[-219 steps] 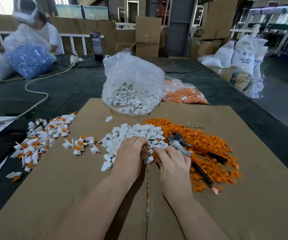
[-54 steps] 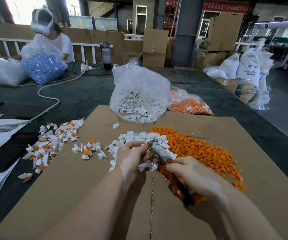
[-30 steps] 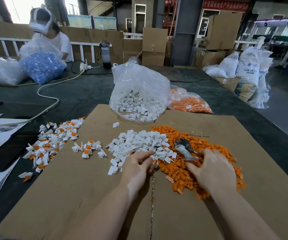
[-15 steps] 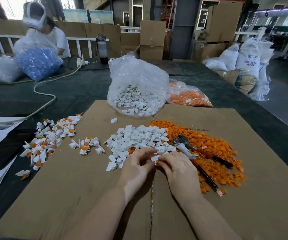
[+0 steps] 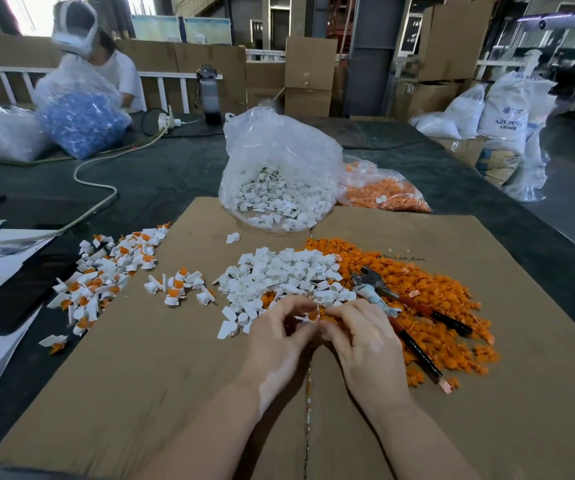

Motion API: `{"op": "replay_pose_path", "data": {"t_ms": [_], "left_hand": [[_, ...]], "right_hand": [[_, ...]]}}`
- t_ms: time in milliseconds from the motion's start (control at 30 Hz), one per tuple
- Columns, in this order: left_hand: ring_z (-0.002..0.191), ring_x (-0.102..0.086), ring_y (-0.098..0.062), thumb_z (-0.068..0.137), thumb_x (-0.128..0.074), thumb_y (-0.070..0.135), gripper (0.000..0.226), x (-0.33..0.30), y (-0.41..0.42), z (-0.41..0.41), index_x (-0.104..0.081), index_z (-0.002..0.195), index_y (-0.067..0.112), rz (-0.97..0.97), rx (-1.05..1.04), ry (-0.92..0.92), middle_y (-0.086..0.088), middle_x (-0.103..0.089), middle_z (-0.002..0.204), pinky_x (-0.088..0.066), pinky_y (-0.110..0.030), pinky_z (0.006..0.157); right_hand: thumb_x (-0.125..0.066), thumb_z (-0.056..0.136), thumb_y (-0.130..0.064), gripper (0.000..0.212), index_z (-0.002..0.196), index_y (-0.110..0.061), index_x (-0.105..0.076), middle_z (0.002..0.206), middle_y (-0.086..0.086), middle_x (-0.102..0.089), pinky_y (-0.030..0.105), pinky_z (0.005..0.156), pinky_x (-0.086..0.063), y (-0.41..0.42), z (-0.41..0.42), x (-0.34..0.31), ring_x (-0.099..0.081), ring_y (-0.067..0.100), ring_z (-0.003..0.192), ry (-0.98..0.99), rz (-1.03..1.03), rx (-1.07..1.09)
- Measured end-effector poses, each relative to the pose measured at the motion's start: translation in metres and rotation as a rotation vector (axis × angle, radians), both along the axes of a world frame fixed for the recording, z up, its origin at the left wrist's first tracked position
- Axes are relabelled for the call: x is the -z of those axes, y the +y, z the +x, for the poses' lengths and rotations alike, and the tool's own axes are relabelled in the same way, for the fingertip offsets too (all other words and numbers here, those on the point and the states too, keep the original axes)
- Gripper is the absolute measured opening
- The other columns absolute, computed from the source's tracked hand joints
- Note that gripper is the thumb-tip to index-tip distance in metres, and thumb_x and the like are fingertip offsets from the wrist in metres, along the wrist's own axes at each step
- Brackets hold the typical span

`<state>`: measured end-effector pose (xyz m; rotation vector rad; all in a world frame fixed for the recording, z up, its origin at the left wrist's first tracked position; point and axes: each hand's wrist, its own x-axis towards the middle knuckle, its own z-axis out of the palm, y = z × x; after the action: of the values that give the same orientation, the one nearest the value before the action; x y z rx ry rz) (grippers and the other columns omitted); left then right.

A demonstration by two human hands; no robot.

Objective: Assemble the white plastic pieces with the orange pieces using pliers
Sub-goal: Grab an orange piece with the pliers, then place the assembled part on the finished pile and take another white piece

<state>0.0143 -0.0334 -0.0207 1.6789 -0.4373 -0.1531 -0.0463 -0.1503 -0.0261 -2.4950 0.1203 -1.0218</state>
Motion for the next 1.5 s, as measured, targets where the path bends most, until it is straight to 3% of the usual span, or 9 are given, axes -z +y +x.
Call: {"op": "replay_pose_path", "data": {"t_ms": [167, 233, 367, 600, 733, 867, 1133, 1300, 1500], "left_hand": [[0.07, -0.059, -0.001, 0.085, -0.064, 0.005, 0.02, -0.013, 0.035, 0.034, -0.064, 0.082, 0.025, 0.022, -0.384, -0.117, -0.002, -0.05, 0.094, -0.047, -0.01, 0.067], [0.091, -0.05, -0.013, 0.087, -0.062, 0.013, 0.011, -0.014, 0.057, 0.056, -0.067, 0.091, 0.022, 0.225, -0.537, -0.129, -0.006, -0.044, 0.107, -0.042, -0.024, 0.088], [0.116, -0.035, -0.029, 0.09, -0.059, 0.019, 0.016, -0.007, 0.083, 0.079, -0.07, 0.102, 0.02, 0.584, -0.675, -0.153, -0.014, -0.046, 0.117, -0.03, -0.032, 0.094], [0.122, -0.031, -0.029, 0.088, -0.06, 0.014, 0.028, 0.0, 0.078, 0.074, -0.066, 0.114, 0.022, 0.681, -0.649, -0.249, -0.01, -0.048, 0.127, -0.026, -0.035, 0.101], [0.101, -0.042, -0.021, 0.08, -0.068, 0.01, 0.016, -0.002, 0.06, 0.059, -0.072, 0.094, 0.016, 0.548, -0.479, -0.414, 0.001, -0.052, 0.095, -0.026, -0.01, 0.083], [0.095, -0.042, -0.014, 0.08, -0.069, 0.027, 0.012, -0.002, 0.047, 0.051, -0.069, 0.091, 0.026, 0.683, -0.342, -0.43, 0.013, -0.05, 0.085, -0.033, -0.031, 0.088], [0.088, -0.03, -0.007, 0.087, -0.062, 0.036, 0.019, -0.001, 0.043, 0.05, -0.062, 0.105, 0.031, 0.782, -0.304, -0.446, 0.013, -0.059, 0.097, -0.018, -0.025, 0.075], [0.088, -0.043, -0.011, 0.086, -0.065, 0.027, 0.011, -0.004, 0.042, 0.044, -0.064, 0.096, 0.023, 0.65, -0.284, -0.496, 0.014, -0.051, 0.085, -0.031, -0.025, 0.078], [0.075, -0.053, 0.0, 0.086, -0.064, 0.021, 0.012, -0.01, 0.021, 0.027, -0.055, 0.088, 0.029, 0.397, -0.151, -0.404, 0.014, -0.054, 0.084, -0.04, -0.007, 0.065]], "right_hand": [[-0.07, 0.08, -0.008, 0.002, 0.082, -0.007, -0.069, 0.078, 0.0, -0.061, 0.02, 0.076, -0.041, -0.001, 0.001, 0.002, -0.058, 0.018, 0.077, -0.017, 0.052, 0.01], [-0.071, 0.08, -0.006, 0.002, 0.079, -0.007, -0.069, 0.075, 0.0, -0.061, 0.023, 0.074, -0.043, -0.001, 0.001, 0.002, -0.058, 0.019, 0.074, -0.024, 0.039, 0.018], [-0.072, 0.078, -0.005, 0.006, 0.075, -0.007, -0.068, 0.072, 0.001, -0.061, 0.039, 0.065, -0.049, 0.0, 0.002, 0.0, -0.058, 0.022, 0.07, -0.019, 0.034, 0.058], [-0.074, 0.076, -0.003, 0.007, 0.074, -0.007, -0.069, 0.071, 0.003, -0.063, 0.043, 0.061, -0.047, 0.0, 0.003, 0.0, -0.06, 0.026, 0.069, 0.028, 0.008, 0.107], [-0.078, 0.07, -0.001, 0.014, 0.074, -0.011, -0.069, 0.073, 0.001, -0.064, 0.038, 0.066, -0.044, 0.001, 0.002, 0.003, -0.062, 0.025, 0.071, 0.03, -0.034, 0.205], [-0.084, 0.061, -0.01, 0.02, 0.069, -0.014, -0.066, 0.067, -0.001, -0.062, 0.036, 0.068, -0.039, 0.001, 0.001, 0.005, -0.061, 0.024, 0.067, 0.016, -0.103, 0.331], [-0.088, 0.057, -0.015, 0.023, 0.069, -0.015, -0.068, 0.069, 0.0, -0.063, 0.038, 0.073, -0.036, -0.001, 0.003, 0.012, -0.061, 0.026, 0.069, 0.075, -0.2, 0.363], [-0.087, 0.06, -0.009, 0.024, 0.065, -0.014, -0.064, 0.067, -0.001, -0.061, 0.038, 0.069, -0.039, -0.001, 0.004, 0.012, -0.059, 0.024, 0.066, 0.063, -0.18, 0.337], [-0.085, 0.063, -0.017, 0.021, 0.069, -0.014, -0.065, 0.072, 0.001, -0.063, 0.04, 0.067, -0.043, 0.001, 0.004, 0.011, -0.06, 0.025, 0.069, 0.094, -0.2, 0.331]]}}
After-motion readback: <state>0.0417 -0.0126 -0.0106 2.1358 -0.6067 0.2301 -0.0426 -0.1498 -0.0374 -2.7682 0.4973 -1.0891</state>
